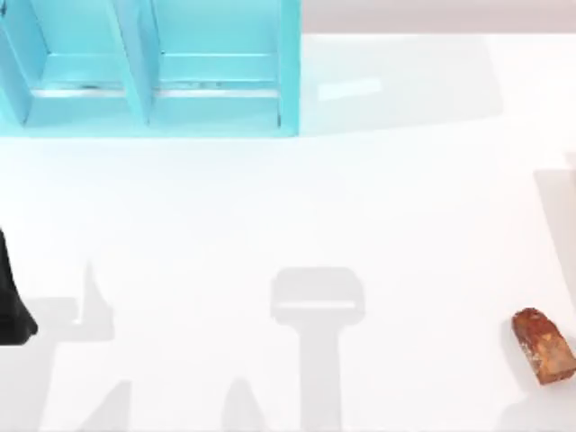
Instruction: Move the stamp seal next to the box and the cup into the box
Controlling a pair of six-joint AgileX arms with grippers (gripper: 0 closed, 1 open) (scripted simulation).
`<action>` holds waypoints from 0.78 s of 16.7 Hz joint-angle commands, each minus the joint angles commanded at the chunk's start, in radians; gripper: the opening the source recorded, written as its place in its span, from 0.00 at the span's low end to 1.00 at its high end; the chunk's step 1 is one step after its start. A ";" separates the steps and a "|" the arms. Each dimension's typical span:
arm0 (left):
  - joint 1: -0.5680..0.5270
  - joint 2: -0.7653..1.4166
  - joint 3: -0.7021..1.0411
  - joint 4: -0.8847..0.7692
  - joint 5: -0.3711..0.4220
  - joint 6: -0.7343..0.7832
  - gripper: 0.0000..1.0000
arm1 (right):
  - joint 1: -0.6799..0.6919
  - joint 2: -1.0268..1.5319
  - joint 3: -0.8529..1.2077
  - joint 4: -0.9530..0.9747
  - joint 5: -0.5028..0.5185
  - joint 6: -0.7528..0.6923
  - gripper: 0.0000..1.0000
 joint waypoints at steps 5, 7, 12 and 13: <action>0.000 0.000 0.000 0.000 0.000 0.000 1.00 | -0.023 0.008 0.037 0.162 -0.061 -0.022 0.00; 0.000 0.000 0.000 0.000 0.000 0.000 1.00 | -0.014 0.019 0.009 0.247 -0.078 -0.021 0.00; 0.000 0.000 0.000 0.000 0.000 0.000 1.00 | 0.007 0.048 -0.157 0.300 -0.033 -0.004 0.00; 0.000 0.000 0.000 0.000 0.000 0.000 1.00 | 0.004 0.052 -0.185 0.285 -0.017 -0.002 0.00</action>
